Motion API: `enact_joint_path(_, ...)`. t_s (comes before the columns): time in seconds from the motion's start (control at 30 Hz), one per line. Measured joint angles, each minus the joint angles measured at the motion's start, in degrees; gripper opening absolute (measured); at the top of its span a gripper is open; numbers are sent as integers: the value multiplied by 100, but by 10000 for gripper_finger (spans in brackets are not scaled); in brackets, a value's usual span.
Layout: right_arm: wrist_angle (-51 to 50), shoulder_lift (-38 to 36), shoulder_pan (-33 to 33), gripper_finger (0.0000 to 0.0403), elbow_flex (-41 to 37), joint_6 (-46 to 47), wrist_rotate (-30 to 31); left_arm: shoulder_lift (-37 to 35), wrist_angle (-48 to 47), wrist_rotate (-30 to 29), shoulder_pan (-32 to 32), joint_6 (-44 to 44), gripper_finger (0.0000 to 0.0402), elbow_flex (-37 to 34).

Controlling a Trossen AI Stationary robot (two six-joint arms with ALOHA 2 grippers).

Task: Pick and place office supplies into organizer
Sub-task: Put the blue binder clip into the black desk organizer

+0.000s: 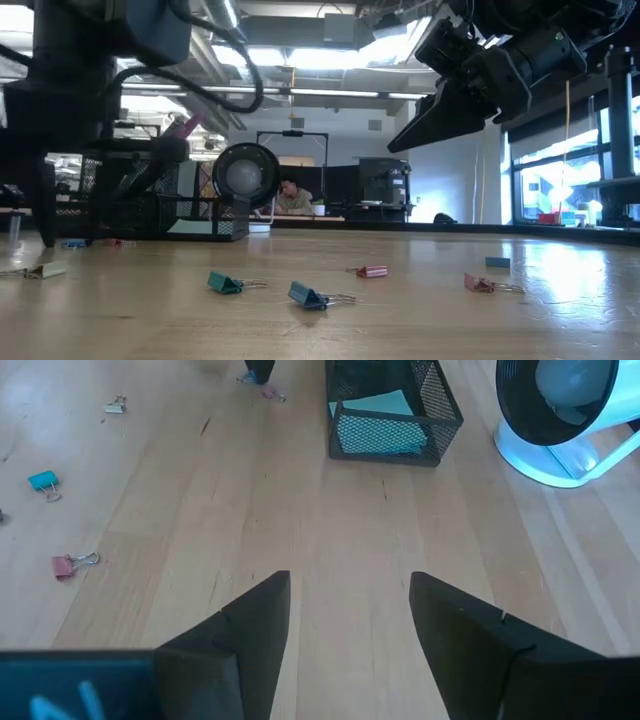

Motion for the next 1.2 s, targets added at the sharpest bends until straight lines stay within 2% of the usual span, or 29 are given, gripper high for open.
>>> enact_joint_path(0.17,0,0,2,210,0,-3,0,-37,234,26,0,33,112,-227)
enact_joint_path(0.53,0,0,2,210,1,-22,0,-24,236,22,-2,-86,72,-243)
enact_joint_path(0.97,0,0,1,210,0,-24,0,-20,236,66,0,-503,61,-249)
enact_joint_path(1.2,0,0,2,210,-1,-24,0,-305,283,68,4,-892,57,-293)
